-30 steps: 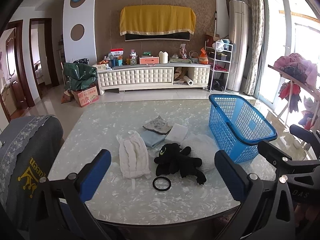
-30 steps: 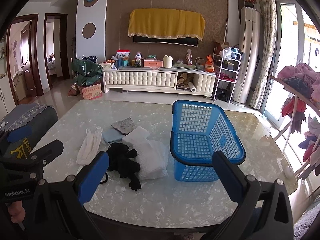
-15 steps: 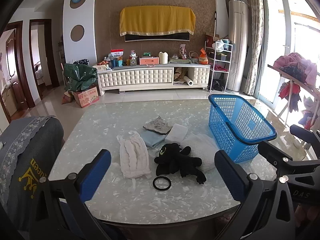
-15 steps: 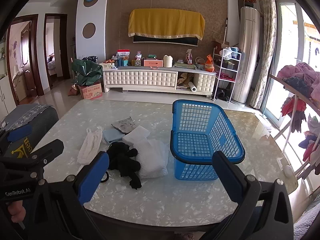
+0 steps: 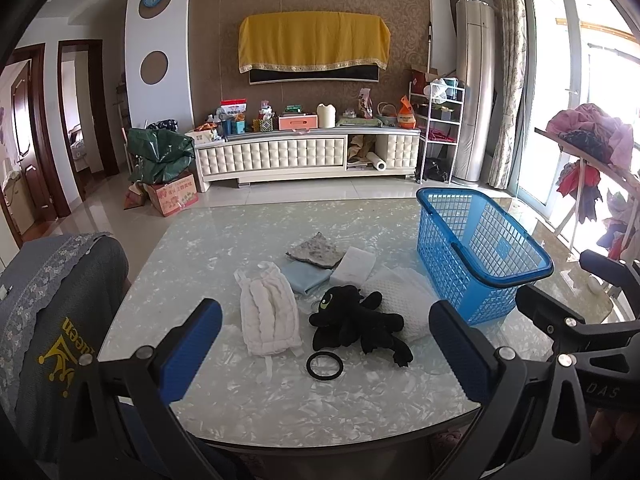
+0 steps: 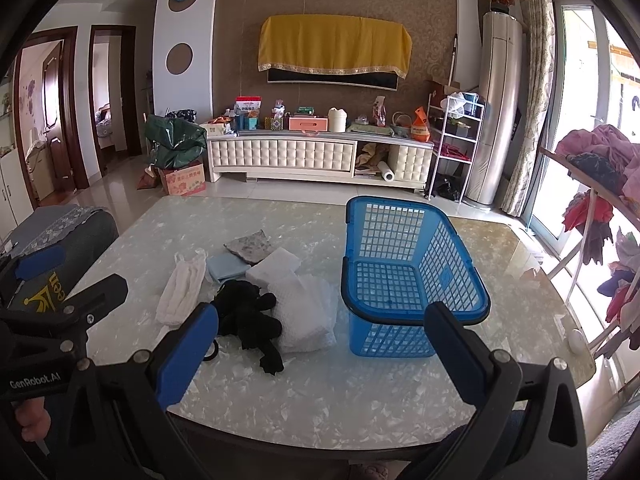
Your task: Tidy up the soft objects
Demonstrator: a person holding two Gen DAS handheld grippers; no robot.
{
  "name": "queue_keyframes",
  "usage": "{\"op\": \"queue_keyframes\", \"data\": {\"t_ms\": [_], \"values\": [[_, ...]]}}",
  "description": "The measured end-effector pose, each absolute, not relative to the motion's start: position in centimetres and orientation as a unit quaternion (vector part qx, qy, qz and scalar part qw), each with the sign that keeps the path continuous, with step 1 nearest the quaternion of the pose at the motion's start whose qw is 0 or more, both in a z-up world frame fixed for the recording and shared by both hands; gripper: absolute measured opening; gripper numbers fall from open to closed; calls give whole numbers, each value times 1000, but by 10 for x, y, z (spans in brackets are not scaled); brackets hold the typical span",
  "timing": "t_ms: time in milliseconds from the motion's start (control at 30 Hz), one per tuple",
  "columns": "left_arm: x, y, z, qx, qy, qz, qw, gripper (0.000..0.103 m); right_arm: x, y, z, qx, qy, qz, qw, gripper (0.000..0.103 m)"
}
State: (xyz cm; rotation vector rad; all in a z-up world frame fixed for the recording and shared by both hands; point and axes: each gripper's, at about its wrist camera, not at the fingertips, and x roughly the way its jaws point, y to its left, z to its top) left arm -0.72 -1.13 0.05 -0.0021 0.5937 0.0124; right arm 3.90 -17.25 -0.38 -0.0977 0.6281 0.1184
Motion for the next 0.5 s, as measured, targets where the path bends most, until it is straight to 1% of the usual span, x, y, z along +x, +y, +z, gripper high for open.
{"op": "queue_keyframes", "data": {"t_ms": [500], "values": [[-9, -12, 1, -2, 293, 1, 956, 103, 36, -175, -6, -46, 311, 61, 947, 103]]}}
